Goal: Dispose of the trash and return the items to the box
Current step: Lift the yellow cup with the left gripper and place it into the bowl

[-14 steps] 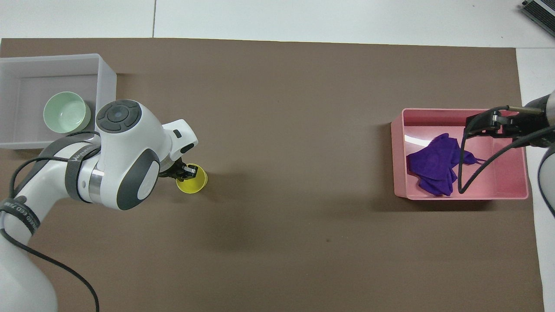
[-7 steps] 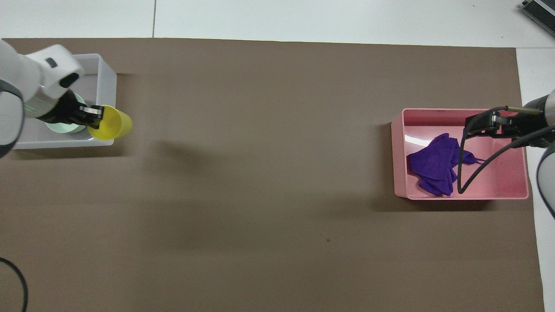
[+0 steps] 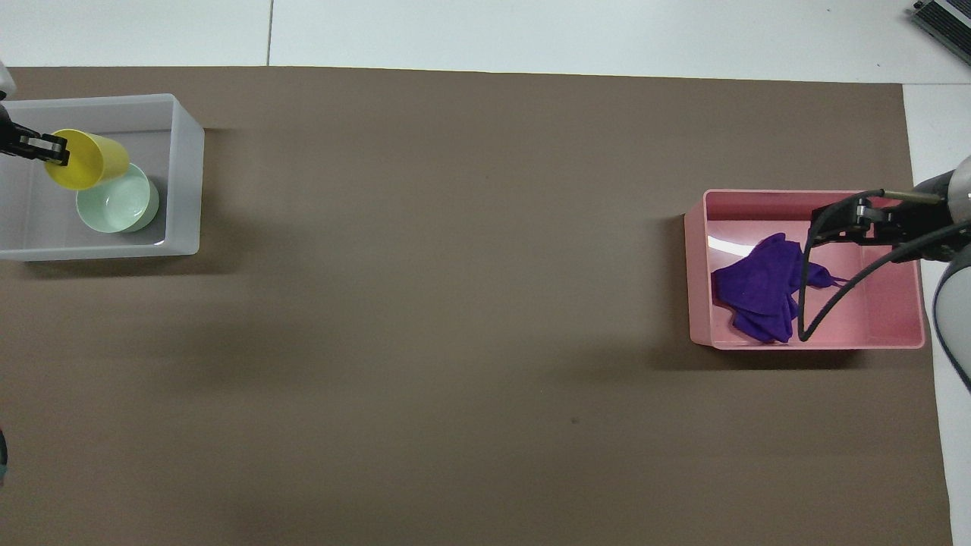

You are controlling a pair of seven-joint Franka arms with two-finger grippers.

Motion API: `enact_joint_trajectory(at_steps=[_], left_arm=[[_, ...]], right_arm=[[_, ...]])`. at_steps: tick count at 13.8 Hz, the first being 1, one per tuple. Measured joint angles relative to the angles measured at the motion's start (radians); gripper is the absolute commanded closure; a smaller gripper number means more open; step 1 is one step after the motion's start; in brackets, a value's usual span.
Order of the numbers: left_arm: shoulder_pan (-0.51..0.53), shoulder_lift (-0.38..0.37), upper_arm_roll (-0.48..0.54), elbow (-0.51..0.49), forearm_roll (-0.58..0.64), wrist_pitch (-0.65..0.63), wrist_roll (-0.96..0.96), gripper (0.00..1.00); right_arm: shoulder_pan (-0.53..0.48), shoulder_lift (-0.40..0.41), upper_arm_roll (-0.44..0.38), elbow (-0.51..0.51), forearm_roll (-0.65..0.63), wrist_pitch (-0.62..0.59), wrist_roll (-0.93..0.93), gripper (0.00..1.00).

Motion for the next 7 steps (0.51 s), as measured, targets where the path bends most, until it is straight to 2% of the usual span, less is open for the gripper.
enact_joint_trajectory(at_steps=[3, 7], left_arm=[[0.007, 0.019, 0.001, -0.007, 0.010, -0.067, 0.000, 1.00], [0.050, 0.046, 0.003, -0.021, 0.013, -0.070, 0.002, 1.00]], right_arm=[[0.000, -0.001, 0.000, 0.000, 0.000, 0.005, 0.000, 0.00], [0.000, -0.001, 0.000, 0.000, 0.000, 0.019, 0.000, 0.00]])
